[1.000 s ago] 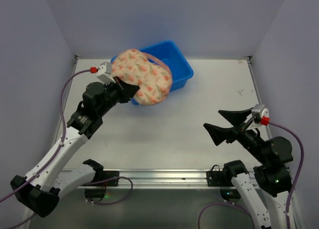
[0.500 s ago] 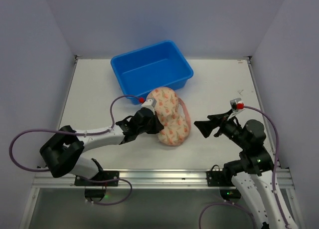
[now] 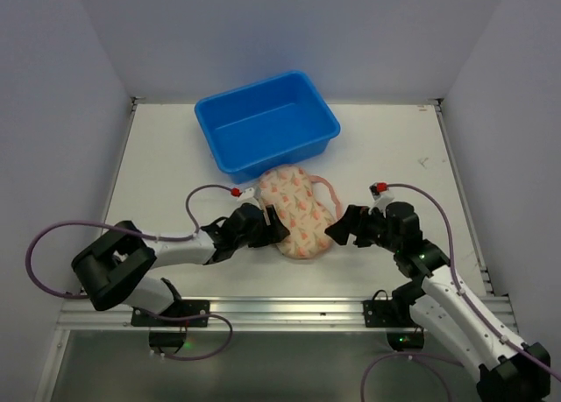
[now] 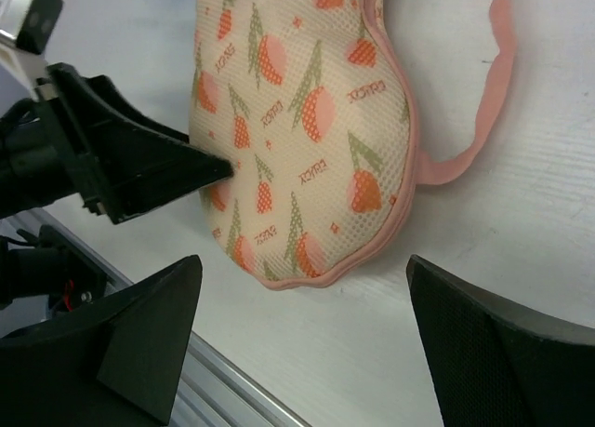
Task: Unzip the laundry bag and remove the bra
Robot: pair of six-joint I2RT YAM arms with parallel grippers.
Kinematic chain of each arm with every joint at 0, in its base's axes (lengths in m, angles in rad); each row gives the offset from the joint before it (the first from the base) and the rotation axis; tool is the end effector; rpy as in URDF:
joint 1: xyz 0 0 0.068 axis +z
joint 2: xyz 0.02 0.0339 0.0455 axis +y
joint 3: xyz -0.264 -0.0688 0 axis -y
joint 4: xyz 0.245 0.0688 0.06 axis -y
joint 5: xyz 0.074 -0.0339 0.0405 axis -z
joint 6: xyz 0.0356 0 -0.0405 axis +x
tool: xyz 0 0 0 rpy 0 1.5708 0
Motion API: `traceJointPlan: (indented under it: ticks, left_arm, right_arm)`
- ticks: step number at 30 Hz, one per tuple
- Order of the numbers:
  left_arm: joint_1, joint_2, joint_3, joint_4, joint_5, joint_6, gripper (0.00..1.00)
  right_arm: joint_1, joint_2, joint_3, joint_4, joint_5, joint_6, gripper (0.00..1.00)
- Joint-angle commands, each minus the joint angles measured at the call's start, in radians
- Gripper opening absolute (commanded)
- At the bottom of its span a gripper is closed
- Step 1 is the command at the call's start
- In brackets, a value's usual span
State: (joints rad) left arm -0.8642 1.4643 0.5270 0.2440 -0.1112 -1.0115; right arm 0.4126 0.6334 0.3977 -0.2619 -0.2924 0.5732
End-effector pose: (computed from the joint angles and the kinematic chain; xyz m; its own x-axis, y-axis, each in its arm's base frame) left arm 0.1779 -0.2024 0.1442 -0.8139 -0.3440 -0.4682 0.0200 0.7888 -0.6143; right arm 0.1374 0.0713 0.2193 -0.7015 0.2598 -0.6637 -0.2804 0.7555 0.5922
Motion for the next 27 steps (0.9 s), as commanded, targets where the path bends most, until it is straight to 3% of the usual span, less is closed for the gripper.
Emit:
traceJointPlan:
  ticks: [1, 10, 15, 18, 27]
  left_arm:
    - [0.002, -0.096, -0.085, 0.029, -0.002, -0.055, 0.74]
    - [0.002, -0.206, -0.142, 0.092, 0.068, 0.034, 0.71]
    - [0.002, -0.206, -0.156, 0.112, 0.090, 0.056, 0.70]
    - [0.002, -0.203, -0.160, 0.130, 0.099, 0.068, 0.68]
    - [0.004, -0.185, -0.165, 0.173, 0.131, 0.091, 0.67]
  right_arm:
    - [0.054, 0.044, 0.032, 0.041, 0.100, 0.028, 0.91]
    - [0.138, 0.263, 0.079, 0.073, 0.199, 0.060, 0.70]
    - [0.141, 0.390, 0.156, 0.069, 0.240, 0.045, 0.46]
    - [0.140, 0.463, 0.188, 0.064, 0.263, 0.042, 0.37]
    - [0.078, 0.661, 0.260, 0.023, 0.254, 0.037, 0.33]
